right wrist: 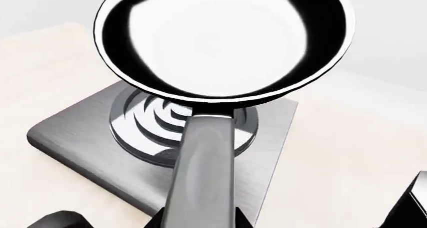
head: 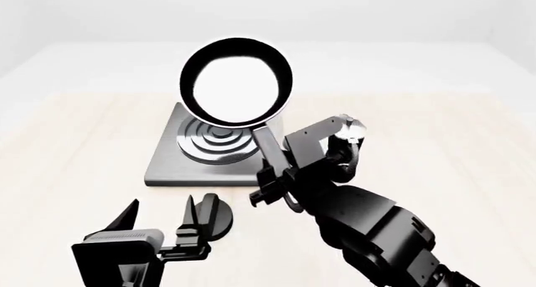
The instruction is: Put the frying pan on the stove.
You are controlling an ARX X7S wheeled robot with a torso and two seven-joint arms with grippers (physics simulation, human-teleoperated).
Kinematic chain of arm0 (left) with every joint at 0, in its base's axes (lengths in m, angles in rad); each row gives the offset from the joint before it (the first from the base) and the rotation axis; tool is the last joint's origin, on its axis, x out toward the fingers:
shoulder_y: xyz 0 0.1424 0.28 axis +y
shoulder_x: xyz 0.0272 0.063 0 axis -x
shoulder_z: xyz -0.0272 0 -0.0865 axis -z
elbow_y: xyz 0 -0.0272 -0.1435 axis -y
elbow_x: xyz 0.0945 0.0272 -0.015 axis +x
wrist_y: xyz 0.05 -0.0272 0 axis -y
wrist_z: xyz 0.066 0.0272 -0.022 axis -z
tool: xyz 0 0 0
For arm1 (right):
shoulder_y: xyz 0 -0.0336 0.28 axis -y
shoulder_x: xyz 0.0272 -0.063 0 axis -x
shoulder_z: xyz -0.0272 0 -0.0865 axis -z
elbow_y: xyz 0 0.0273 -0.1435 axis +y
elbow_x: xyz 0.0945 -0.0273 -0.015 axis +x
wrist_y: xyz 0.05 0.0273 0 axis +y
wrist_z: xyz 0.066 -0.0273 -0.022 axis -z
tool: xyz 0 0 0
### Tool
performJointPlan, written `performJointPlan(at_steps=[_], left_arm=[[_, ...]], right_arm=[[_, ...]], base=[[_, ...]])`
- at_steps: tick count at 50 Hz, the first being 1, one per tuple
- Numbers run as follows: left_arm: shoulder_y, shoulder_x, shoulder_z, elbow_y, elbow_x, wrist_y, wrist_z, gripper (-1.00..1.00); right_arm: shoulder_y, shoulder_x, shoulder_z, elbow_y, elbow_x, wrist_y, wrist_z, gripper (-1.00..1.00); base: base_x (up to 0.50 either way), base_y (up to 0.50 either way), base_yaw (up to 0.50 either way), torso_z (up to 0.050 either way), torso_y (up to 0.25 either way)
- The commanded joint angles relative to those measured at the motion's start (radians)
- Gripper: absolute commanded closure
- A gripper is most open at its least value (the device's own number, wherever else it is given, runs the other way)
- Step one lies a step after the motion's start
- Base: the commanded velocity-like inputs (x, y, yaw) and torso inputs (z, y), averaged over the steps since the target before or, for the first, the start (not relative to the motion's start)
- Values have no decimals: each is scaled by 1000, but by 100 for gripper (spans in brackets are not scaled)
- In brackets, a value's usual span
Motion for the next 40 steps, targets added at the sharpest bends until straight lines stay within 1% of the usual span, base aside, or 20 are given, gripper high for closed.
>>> performJointPlan(at_steps=[1, 17, 28, 40], left_arm=[[0, -4, 0, 4, -6, 0, -2, -100], [-4, -7, 0, 3, -11, 3, -4, -100], [-5, -7, 5, 0, -10, 5, -5, -100], [-7, -10, 5, -3, -15, 6, -6, -100]], right_arm=[[94, -32, 6, 37, -40, 48, -50, 100], [140, -78, -18, 126, -42, 60, -84, 100], [145, -103, -27, 228, -63, 13, -112, 100], [129, -119, -52, 274, -83, -21, -127, 100]], base=[[0, 0, 0, 0, 0], [0, 0, 0, 1, 2], [0, 0, 0, 1, 2], [0, 0, 0, 0, 2]])
